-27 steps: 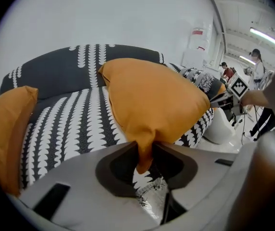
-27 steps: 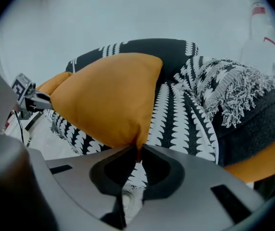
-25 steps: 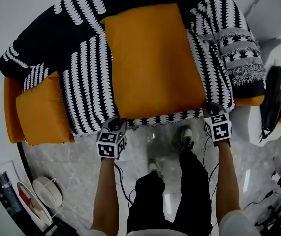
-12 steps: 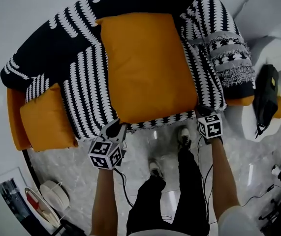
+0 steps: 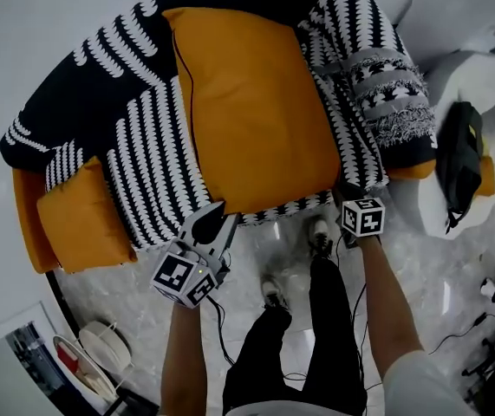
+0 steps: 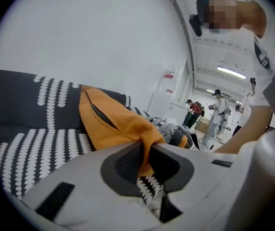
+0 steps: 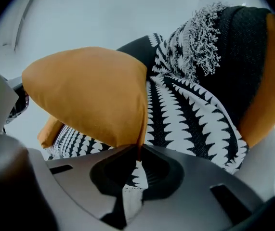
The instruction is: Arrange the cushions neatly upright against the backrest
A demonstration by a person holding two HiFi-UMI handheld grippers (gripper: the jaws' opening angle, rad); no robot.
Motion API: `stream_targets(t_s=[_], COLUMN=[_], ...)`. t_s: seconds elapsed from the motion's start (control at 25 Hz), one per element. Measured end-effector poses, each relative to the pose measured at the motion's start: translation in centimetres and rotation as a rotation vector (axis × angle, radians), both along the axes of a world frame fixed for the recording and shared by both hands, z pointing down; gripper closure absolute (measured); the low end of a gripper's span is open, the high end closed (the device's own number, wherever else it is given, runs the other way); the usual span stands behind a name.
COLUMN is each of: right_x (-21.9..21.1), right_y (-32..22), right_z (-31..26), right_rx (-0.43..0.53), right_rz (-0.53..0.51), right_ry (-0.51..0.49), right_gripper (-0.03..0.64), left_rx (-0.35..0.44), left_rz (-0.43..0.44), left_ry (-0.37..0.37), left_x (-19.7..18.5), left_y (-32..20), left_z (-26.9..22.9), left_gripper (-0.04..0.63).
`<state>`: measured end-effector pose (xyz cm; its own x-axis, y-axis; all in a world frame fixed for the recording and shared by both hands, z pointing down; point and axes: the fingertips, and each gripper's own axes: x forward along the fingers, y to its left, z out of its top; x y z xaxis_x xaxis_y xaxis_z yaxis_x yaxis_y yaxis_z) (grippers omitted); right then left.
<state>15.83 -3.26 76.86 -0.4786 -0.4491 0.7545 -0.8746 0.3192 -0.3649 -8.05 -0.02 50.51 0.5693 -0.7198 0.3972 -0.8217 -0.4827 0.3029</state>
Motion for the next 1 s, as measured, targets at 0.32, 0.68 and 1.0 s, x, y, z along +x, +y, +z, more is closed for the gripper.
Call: stream_targets(t_s=[0.32,0.68,1.0], right_x=[-0.1,5.4,13.4], right_y=[0.1,1.6,4.2], right_z=[-0.3,0.0,-9.5], right_rx=[-0.013,-0.063,-0.009], right_rz=[0.046,0.178,0.228], right_ry=[-0.066,0.082,0.178], right_gripper=[0.581,0.58,0.581], left_rx=[0.137,0.171,0.079], left_rz=[0.17,0.314,0.422], left_ry=[0.036,0.029,0.01], left_x=[6.0,13.2,19.6], left_y=[-1.9,-4.1,-6.0], left_z=[-4.8,-6.9,-7.4], left_gripper=[0.543,0.545,0.546])
